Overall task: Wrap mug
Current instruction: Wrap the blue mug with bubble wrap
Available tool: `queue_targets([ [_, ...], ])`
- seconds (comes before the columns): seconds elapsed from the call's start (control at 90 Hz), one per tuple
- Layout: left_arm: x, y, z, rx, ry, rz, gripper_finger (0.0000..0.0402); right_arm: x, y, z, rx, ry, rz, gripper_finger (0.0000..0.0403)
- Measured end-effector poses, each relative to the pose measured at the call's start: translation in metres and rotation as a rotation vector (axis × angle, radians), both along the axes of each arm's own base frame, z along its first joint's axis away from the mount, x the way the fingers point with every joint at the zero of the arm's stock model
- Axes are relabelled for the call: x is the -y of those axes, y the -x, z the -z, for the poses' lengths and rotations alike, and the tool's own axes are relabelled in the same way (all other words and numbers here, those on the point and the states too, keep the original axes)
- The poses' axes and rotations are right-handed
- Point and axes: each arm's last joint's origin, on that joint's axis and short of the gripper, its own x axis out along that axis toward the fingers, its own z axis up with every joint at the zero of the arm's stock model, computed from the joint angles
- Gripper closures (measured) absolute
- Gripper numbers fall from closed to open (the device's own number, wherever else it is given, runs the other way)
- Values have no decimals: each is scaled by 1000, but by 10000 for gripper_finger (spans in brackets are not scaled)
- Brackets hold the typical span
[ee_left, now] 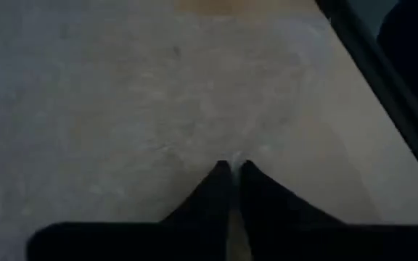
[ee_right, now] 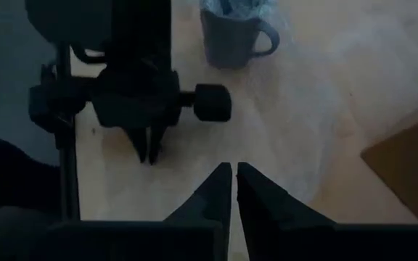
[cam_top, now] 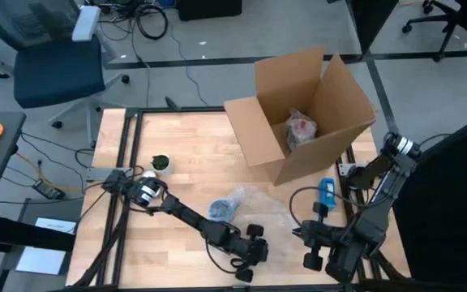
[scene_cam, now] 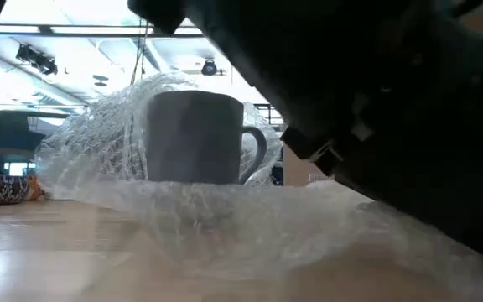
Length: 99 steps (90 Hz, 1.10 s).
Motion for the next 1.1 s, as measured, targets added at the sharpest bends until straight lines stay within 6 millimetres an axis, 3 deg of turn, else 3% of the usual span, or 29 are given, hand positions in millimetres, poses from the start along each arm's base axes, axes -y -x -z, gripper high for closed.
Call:
queue_targets([
  [0.133,13,5,-30,-77,-82,49,400,-4,-8,20,-99,1,6,403],
  [0.256,28,17,-81,-92,-167,44,401,-7,-16,34,-170,17,-3,403],
  [0.367,30,32,-119,-126,-257,-53,402,-6,-18,38,-205,30,-11,403],
  [0.533,21,55,-147,-169,-397,-263,402,-5,-17,38,-203,32,-9,403],
  [0.7,14,68,-140,-252,-399,-453,402,-12,-22,44,-198,-7,-9,403],
  [0.789,18,70,-130,-272,-400,-488,401,-18,-26,51,-191,-13,-15,403],
  [0.911,25,78,-131,-281,-381,-506,401,-23,-35,69,-248,13,-50,403],
  [1.1,39,99,-132,-313,-390,-549,402,-6,-55,90,-336,149,-31,403],
])
